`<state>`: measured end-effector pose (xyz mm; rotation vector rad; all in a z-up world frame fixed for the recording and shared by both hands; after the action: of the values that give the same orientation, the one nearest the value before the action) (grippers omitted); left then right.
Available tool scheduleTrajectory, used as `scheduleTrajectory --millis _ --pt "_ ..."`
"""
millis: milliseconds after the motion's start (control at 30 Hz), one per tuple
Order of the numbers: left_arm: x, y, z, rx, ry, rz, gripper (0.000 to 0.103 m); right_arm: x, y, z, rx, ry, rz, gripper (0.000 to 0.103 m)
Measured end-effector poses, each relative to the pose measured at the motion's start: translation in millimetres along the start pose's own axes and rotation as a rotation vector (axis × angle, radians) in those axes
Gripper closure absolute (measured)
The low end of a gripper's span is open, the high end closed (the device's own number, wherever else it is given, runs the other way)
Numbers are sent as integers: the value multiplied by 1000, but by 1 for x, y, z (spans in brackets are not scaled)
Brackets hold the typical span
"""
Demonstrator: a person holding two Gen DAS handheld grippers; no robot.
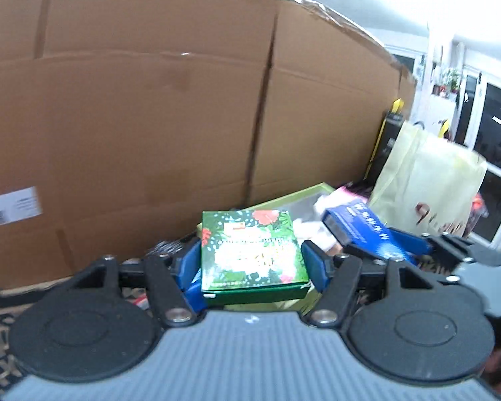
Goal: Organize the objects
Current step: 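Carry both boxes into the lime-green box and release them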
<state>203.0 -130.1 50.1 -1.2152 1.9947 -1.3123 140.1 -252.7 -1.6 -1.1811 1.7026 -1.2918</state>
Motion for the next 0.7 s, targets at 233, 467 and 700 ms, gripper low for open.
scheduleTrajectory --millis 233,467,700 --pt "15 -28 66 -6 -1 -18 39 43 -24 55 53 82 40 41" --pt "-2 -1 130 -42 -72 36 10 50 9 111 -63 68 19 32" --pt "-31 29 129 -73 -98 -24 1 60 33 102 -48 140 -14 18"
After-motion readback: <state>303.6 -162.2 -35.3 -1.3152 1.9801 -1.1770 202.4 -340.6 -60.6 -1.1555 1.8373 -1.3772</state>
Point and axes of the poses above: each gripper's, at about its wrist camera, not at the fingertips, and z roughly the way its jaws point, x to its right, y to its underside, the point moved 10 cm from there along z, roughly the way its jaws point, and after that the axes turned 3 degrees about z, right-handed, at the moved point
